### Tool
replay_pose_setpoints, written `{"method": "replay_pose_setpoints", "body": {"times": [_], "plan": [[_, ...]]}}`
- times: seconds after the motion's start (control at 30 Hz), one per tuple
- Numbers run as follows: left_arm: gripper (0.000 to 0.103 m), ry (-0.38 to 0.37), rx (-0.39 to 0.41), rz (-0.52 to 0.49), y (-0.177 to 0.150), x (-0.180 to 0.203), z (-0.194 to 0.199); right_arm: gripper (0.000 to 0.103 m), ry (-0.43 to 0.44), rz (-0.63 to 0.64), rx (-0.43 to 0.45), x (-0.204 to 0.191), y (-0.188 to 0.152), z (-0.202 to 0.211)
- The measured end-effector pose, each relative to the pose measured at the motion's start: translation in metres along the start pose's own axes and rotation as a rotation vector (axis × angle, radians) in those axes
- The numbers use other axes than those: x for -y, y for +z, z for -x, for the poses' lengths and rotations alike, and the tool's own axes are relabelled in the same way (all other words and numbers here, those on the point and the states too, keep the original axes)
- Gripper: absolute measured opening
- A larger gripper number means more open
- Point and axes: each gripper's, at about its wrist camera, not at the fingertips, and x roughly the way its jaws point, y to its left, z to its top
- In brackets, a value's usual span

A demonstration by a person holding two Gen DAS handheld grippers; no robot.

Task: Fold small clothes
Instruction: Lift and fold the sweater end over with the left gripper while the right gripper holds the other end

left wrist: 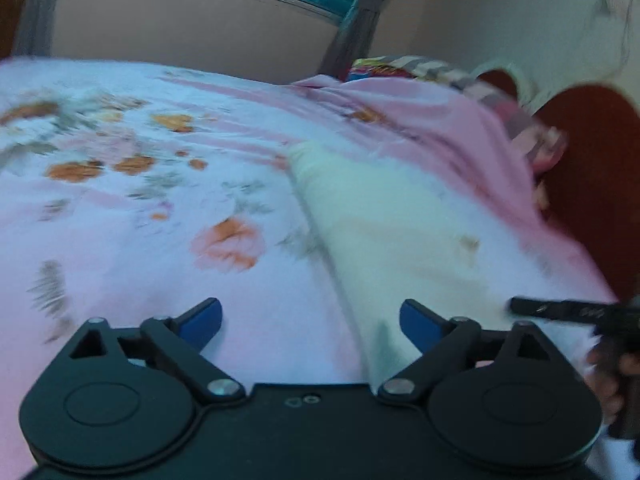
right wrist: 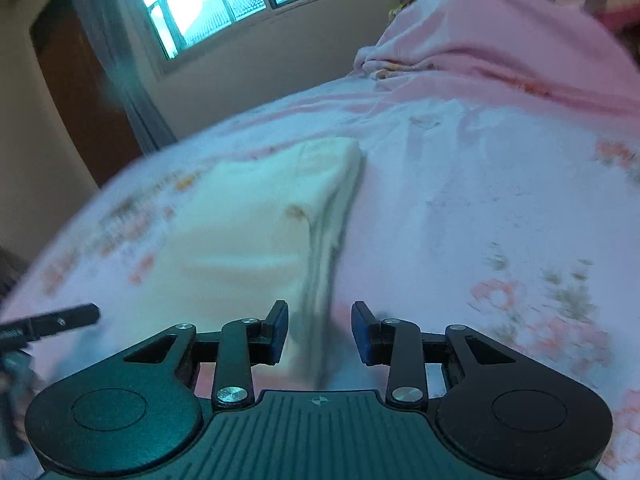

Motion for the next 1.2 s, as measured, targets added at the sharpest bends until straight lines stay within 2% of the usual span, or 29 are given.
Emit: {"method": "replay_pose_setpoints", "body": {"times": [0.1,0.17,0.2,0.23,0.37,0.43,0.5,0.6,0.87,1.0,1.07,1.13,1.2], "plan": [[0.102,-0.089,-0.009,0.043,0.016,-0.004,-0.024,0.035,0.064,-0.098,-0.023,0.017,0.019,-0.02],[0.099,-0.199,-0.07,0.133,0.023,-0.015,-0.048,0.043,0.096,-0.164,-0.032,0.031,0.031,-0.035],[0.096,-0.273,-0.118,0.199,0.026,-0.023,-0.065,0.061,0.126,-0.206,-0.031,0.039,0.036,-0.042],[0.094,-0.324,-0.155,0.238,0.028,-0.029,-0.076,0.074,0.156,-0.24,-0.025,0.046,0.04,-0.047],[0.078,-0.41,-0.186,0.243,0.039,-0.044,-0.108,0.074,0.242,-0.254,-0.048,0.06,0.055,-0.066],[0.059,-0.465,-0.194,0.276,0.044,-0.054,-0.12,0.074,0.288,-0.266,-0.055,0.067,0.061,-0.076],[0.047,-0.499,-0.211,0.311,0.045,-0.065,-0.132,0.074,0.324,-0.27,-0.066,0.072,0.067,-0.085],[0.045,-0.565,-0.221,0.329,0.047,-0.071,-0.146,0.074,0.371,-0.254,-0.081,0.076,0.071,-0.094],[0.047,-0.631,-0.186,0.31,0.053,-0.069,-0.17,0.074,0.437,-0.195,-0.087,0.071,0.079,-0.121],[0.046,-0.613,-0.174,0.294,0.056,-0.065,-0.177,0.074,0.449,-0.18,-0.08,0.067,0.081,-0.135],[0.043,-0.568,-0.166,0.245,0.059,-0.058,-0.175,0.064,0.408,-0.145,-0.074,0.059,0.081,-0.136],[0.038,-0.507,-0.148,0.173,0.061,-0.045,-0.17,0.042,0.362,-0.107,-0.068,0.048,0.079,-0.136],[0.034,-0.453,-0.114,0.113,0.062,-0.034,-0.156,0.033,0.337,-0.076,-0.051,0.037,0.079,-0.129]]}}
